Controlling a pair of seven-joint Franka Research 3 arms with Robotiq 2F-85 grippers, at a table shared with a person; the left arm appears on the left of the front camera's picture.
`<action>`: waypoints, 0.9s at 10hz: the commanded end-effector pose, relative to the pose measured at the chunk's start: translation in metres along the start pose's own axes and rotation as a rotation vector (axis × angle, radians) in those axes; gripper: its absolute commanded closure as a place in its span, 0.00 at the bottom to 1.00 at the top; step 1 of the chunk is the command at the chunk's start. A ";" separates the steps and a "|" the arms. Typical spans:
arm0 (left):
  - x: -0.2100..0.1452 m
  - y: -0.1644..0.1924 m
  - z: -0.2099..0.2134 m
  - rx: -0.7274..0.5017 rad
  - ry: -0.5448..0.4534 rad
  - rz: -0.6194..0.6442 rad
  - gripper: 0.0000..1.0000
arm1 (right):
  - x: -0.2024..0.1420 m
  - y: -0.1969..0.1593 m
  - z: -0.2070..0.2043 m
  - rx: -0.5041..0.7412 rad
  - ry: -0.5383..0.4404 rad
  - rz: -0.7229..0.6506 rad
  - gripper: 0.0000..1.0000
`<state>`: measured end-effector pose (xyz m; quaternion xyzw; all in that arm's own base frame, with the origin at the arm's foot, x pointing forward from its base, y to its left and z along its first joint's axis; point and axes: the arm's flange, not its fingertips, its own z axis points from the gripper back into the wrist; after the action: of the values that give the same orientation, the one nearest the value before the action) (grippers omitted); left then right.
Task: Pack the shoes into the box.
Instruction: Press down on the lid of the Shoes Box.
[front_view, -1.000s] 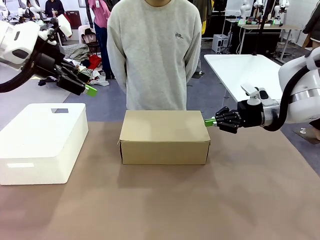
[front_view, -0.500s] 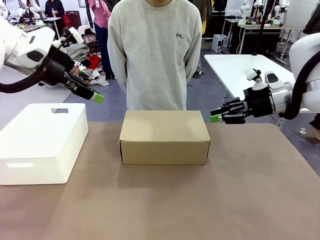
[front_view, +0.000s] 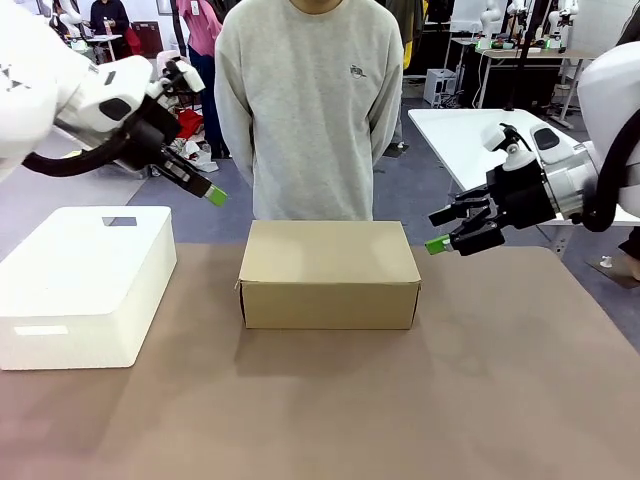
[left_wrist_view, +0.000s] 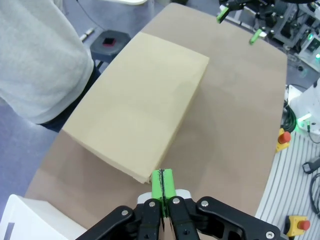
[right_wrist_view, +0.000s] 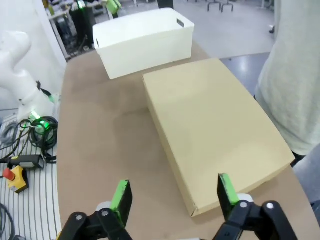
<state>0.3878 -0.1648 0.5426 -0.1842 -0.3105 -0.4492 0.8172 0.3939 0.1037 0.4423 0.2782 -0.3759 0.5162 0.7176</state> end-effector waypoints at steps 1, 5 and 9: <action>0.010 0.004 -0.009 -0.005 0.028 0.016 1.00 | 0.005 0.018 0.000 -0.034 0.074 -0.026 0.00; 0.015 0.009 -0.028 -0.080 0.009 -0.026 1.00 | 0.004 0.032 -0.003 -0.060 0.114 0.034 0.00; 0.011 0.003 -0.028 -0.014 0.044 -0.004 1.00 | 0.007 0.020 0.001 -0.036 0.070 0.020 0.00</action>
<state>0.4071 -0.1877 0.5296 -0.1782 -0.2896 -0.4590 0.8208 0.3763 0.1127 0.4491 0.2404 -0.3643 0.5272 0.7291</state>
